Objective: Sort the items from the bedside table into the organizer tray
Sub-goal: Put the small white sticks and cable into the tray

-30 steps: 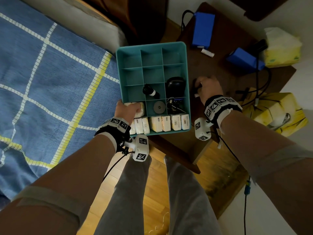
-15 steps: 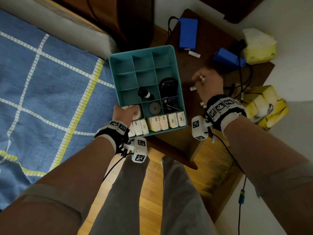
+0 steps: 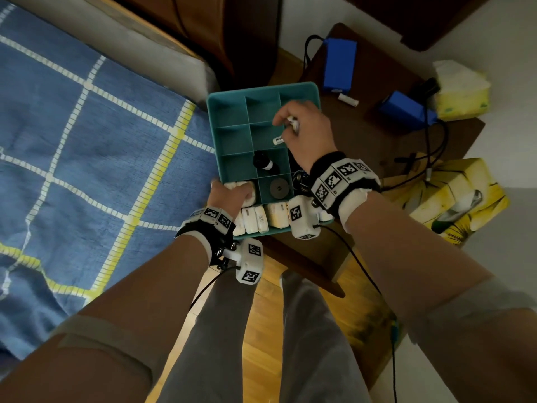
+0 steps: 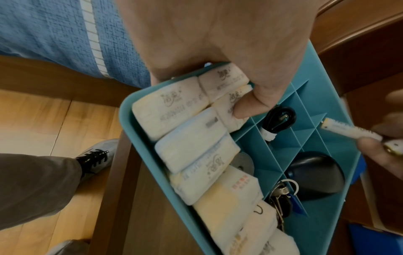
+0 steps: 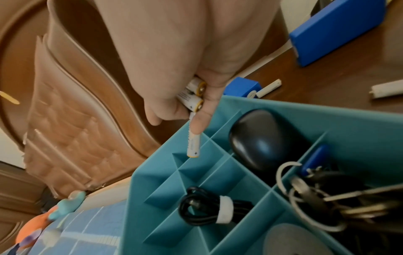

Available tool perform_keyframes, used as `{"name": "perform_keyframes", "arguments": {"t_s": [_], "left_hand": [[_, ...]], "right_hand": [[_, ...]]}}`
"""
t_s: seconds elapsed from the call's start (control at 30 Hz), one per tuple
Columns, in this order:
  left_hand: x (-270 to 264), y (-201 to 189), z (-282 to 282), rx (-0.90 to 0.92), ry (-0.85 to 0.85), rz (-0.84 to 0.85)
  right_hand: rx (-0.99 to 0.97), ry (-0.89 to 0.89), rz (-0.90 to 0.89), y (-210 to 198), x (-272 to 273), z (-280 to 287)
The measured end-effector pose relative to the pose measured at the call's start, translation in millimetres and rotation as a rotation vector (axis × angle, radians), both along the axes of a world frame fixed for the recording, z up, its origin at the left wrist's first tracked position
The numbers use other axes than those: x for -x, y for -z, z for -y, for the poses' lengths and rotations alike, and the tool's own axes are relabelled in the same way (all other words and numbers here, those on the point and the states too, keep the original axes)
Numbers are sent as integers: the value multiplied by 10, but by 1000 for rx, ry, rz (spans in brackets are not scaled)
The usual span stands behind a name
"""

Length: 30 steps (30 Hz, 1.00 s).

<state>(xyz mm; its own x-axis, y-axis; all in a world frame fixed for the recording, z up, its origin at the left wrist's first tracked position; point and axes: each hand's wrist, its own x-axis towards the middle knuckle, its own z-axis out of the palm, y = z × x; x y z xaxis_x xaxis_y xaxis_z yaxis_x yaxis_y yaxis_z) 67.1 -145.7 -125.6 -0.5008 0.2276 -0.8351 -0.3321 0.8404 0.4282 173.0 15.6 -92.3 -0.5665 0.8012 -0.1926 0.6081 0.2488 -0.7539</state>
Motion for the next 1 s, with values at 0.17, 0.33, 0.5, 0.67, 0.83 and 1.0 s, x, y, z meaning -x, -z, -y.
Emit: {"name": "perform_keyframes", "arguments": {"t_s": [0.17,0.33,0.5,0.67,0.83,1.0], "left_hand": [[35,-29,51,-15,59,28],[55,-14,60,-45,64,42],[43,36,79,-36,38,34],[59,113,74,-33,54,40],[69,43,28,-17,60,37],[63,36,23,-7,37,12]], "right_hand": [[39,-70,41,105,235,18],[-44,-25,129,159,137,-127],[-110,-3,215,200,-22,-299],[-75,-228,378,249,-24,-366],[5,-230,383,231,-55,-497],[12,-48,299,158,-224,-491]]}}
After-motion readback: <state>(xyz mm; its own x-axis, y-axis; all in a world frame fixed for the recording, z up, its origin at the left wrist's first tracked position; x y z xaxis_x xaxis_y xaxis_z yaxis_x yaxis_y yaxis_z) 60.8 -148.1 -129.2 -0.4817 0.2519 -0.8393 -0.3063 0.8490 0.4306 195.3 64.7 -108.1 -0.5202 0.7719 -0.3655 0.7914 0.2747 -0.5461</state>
